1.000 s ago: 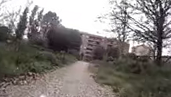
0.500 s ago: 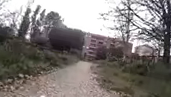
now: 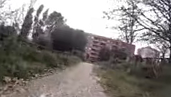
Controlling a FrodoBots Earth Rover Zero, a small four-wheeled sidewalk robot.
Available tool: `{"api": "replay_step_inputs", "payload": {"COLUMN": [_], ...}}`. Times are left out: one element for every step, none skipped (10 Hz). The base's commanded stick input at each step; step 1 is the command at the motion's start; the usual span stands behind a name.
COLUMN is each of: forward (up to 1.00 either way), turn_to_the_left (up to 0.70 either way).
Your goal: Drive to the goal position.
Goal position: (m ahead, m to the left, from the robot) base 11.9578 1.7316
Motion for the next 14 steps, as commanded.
{"api": "replay_step_inputs", "payload": {"forward": [0.70,0.70,0.70,0.70,0.70,0.70,0.70,0.70,0.70,0.70,0.70,0.70,0.70,0.70], "turn_to_the_left": [-0.24,-0.05,0.00,0.00,0.00,0.00,0.00,0.00,0.00,-0.18,-0.35,-0.33,0.00,0.00]}}
